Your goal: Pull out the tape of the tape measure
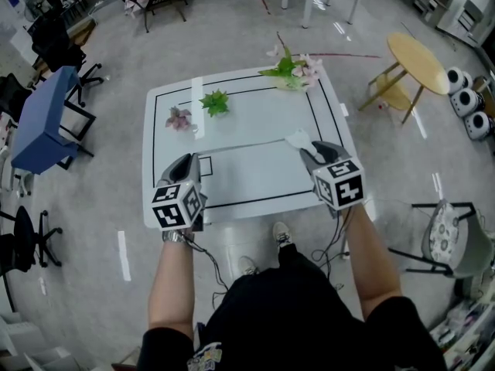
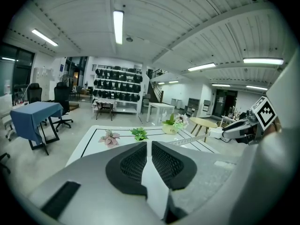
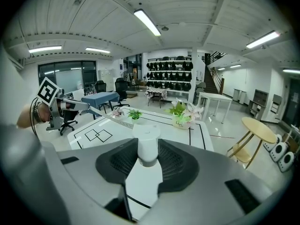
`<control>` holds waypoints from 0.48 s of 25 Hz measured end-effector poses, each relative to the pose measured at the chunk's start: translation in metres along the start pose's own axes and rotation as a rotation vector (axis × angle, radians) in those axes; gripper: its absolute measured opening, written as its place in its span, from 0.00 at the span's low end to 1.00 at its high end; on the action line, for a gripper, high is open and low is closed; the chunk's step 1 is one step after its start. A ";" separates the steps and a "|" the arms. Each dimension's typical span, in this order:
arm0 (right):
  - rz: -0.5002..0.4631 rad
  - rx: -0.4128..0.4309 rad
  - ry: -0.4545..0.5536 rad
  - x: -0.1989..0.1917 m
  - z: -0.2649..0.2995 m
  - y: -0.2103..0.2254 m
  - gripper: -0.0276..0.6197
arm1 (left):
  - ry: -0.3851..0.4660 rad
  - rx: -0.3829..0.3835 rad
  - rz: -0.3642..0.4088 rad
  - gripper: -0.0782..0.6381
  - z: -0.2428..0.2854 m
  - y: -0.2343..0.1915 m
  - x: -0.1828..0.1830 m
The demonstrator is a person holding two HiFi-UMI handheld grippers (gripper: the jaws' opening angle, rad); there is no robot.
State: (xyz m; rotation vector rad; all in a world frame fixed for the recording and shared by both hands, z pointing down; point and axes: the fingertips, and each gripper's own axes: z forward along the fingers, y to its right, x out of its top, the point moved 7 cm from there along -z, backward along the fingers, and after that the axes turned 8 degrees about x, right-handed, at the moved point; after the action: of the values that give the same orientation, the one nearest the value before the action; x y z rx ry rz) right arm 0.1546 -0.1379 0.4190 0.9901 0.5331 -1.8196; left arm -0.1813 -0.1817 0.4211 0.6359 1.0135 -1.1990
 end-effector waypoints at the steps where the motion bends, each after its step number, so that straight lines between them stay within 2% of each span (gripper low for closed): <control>1: 0.000 0.001 0.000 0.000 0.002 0.001 0.24 | -0.002 0.001 -0.002 0.16 0.002 0.000 -0.001; 12: -0.002 0.024 -0.029 -0.001 0.028 0.015 0.24 | -0.033 0.020 -0.003 0.16 0.027 -0.005 -0.011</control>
State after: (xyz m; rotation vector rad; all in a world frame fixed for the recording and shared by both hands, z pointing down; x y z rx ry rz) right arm 0.1568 -0.1639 0.4363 0.9784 0.4962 -1.8432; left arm -0.1788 -0.2014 0.4433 0.6286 0.9765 -1.2200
